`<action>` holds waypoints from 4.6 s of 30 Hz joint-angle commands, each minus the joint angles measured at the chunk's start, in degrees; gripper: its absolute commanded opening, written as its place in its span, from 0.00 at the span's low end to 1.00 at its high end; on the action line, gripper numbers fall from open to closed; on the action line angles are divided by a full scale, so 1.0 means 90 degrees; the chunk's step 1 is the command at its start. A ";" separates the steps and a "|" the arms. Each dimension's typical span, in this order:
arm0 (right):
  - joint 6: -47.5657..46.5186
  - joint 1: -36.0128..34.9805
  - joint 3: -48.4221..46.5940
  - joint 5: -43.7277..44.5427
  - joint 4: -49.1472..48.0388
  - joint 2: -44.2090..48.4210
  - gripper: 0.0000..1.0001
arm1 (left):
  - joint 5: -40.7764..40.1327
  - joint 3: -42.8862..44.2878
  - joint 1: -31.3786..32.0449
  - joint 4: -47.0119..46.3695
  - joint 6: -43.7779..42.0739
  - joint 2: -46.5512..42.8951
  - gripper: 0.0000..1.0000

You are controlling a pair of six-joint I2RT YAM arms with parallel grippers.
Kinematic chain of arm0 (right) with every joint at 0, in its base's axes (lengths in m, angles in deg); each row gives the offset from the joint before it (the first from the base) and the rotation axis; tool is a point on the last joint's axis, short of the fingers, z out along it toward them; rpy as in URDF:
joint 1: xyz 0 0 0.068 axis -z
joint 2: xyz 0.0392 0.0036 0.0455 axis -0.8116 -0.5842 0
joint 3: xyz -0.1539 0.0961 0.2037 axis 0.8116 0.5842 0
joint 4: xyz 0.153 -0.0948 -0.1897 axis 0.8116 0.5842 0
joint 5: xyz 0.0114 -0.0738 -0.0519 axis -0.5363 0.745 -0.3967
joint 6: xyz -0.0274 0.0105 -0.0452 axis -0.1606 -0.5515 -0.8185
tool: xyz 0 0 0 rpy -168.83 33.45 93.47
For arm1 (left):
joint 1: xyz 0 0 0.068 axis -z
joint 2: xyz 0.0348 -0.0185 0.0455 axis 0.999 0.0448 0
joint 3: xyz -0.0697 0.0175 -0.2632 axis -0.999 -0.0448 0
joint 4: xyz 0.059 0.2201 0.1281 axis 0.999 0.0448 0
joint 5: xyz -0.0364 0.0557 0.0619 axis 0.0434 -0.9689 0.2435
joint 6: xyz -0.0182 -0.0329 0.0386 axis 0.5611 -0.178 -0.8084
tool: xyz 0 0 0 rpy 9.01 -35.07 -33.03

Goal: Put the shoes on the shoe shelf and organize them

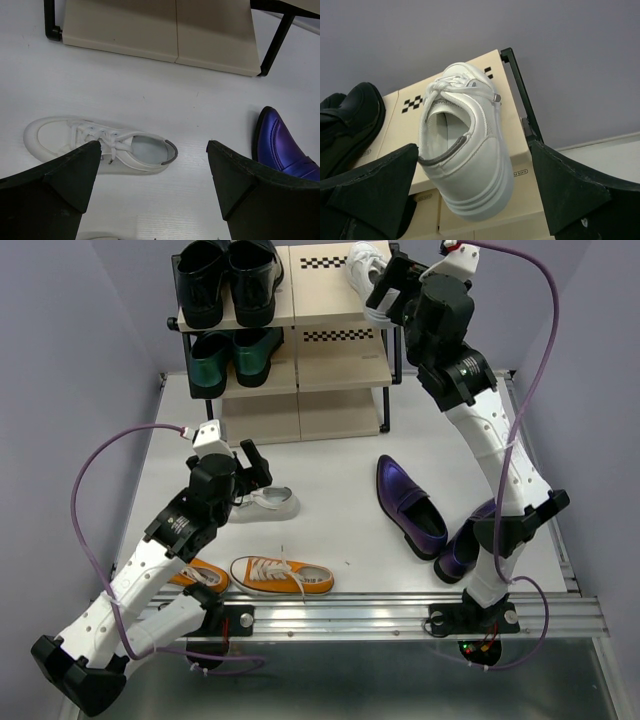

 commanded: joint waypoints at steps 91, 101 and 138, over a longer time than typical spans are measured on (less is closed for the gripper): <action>-0.0056 -0.0030 0.4853 -0.0379 -0.0697 0.4456 1.00 | -0.0771 -0.0470 0.0388 0.0817 0.2754 0.1557 0.88; 0.0179 -0.0030 0.5217 -0.0574 -0.0189 0.4771 1.00 | -0.1348 0.0330 0.1386 0.0700 0.3449 0.3004 0.79; 0.0404 -0.0030 0.5676 -0.0565 0.0378 0.4810 1.00 | -0.1797 0.1336 0.1404 0.0690 0.3411 0.5094 0.00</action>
